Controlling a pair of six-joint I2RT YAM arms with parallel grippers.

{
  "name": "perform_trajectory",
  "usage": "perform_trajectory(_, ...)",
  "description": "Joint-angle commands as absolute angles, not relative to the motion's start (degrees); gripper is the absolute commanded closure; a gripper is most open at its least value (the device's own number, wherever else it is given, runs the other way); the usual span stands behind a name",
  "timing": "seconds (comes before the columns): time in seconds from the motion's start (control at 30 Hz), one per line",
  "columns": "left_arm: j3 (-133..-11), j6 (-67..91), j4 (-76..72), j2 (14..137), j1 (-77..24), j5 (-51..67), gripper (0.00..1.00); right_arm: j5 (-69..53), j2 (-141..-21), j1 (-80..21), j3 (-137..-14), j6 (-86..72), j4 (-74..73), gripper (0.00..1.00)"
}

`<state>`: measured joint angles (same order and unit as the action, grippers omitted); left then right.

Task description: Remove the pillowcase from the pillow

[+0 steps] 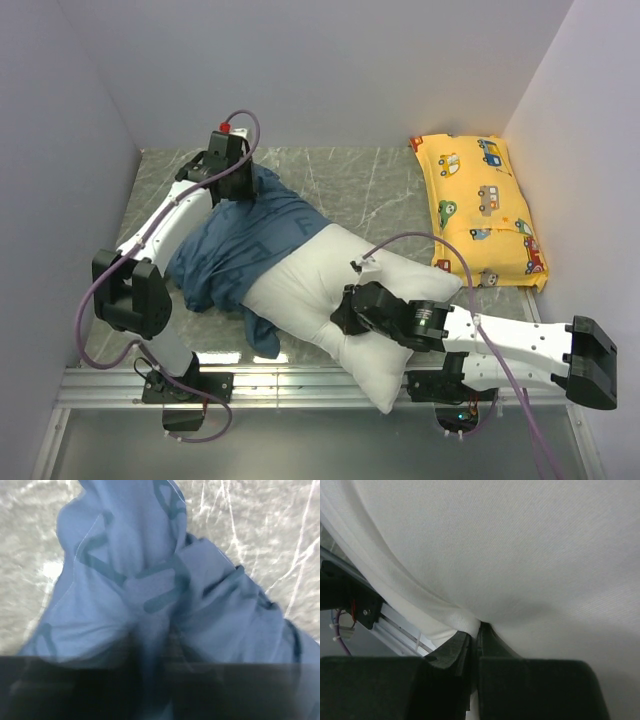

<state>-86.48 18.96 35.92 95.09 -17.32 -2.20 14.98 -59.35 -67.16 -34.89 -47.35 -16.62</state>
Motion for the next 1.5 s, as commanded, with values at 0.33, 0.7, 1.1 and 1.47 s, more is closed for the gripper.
perform_trajectory(0.33,-84.64,35.41,27.43,90.18,10.94,-5.00,1.00,18.90,-56.52,-67.32,-30.15,-52.29,-28.83,1.00)
perform_trajectory(0.7,-89.21,35.88,27.95,94.21,14.69,-1.23,1.00,23.29,-46.23,-67.33,-29.95,-56.08,-33.83,1.00)
perform_trajectory(1.1,-83.33,33.22,25.84,93.87,3.78,-5.27,1.00,29.27,-57.36,-69.52,-59.12,-25.15,-30.34,0.15)
perform_trajectory(1.47,-83.76,33.84,26.10,93.08,2.37,-5.45,1.00,33.48,-98.23,-67.34,-78.65,-16.25,-34.35,0.02)
